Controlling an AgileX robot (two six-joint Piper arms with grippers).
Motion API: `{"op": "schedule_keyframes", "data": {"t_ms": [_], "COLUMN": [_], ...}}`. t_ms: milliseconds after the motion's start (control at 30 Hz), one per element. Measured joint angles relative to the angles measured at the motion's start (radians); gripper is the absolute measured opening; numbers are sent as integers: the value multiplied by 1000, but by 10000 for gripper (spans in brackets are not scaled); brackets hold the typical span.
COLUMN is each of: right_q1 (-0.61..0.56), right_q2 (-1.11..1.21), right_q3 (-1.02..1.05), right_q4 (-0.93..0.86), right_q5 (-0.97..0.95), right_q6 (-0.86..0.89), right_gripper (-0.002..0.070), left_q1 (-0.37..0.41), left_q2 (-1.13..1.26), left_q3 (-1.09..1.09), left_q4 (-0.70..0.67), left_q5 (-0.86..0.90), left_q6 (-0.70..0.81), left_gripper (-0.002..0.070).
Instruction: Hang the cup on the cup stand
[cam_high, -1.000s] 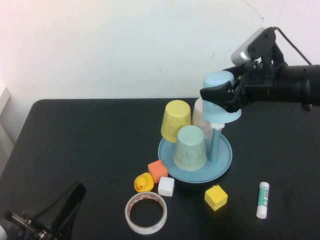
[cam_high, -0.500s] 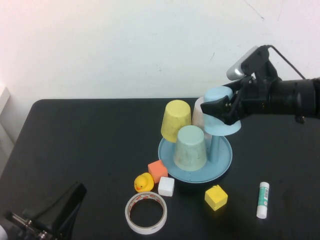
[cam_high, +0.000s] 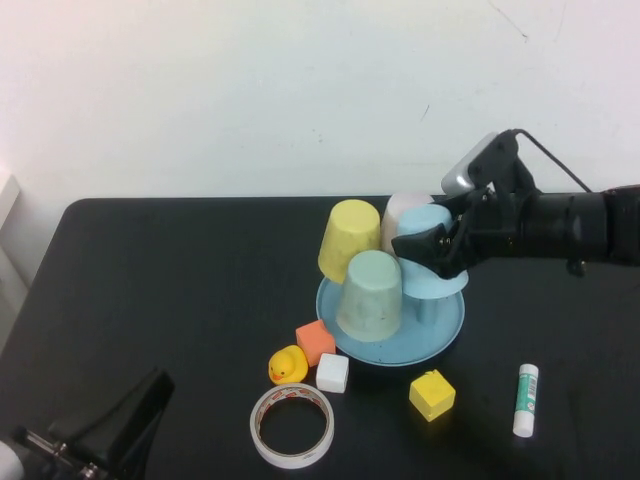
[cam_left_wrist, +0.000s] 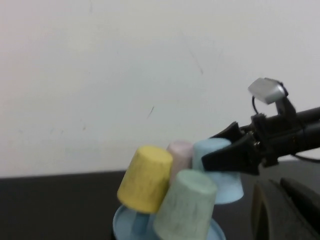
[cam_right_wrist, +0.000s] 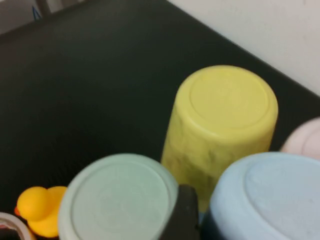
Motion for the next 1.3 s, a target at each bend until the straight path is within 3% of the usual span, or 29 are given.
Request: {"op": "schedule_keyframes", "data": {"t_ms": [267,467,567,700,767,933,1300], "right_q1": [0,0,0,-6,-16,-22,-22], "right_q2": [-24,-115,-183,-313,-397,-634,-1218], "right_q3": [0,0,0,4,17,131,492], "right_q4": [-19,-166,-279,-423,-441,-444,-347], "right_q5": [-7,-33,-50,-27,9,35,-23], "right_q6": [51,204,361,548,597,640,586], "right_gripper": [632,619,496,139,67,13,6], "left_q1": [0,0,0,0,0,0,0], "left_q2": [0,0,-5,-29,-32,-32,-32], "left_q3": [0,0,0,0,0,0,0], "left_q4": [-46,-47,-47,-59,-82,-129,-105], "left_q5": [78,90,95,109,119,140,44], "left_q6": [94,111,111,127,139,185,256], "left_gripper": [0,-1,-1,-1,-1,-1,-1]}}
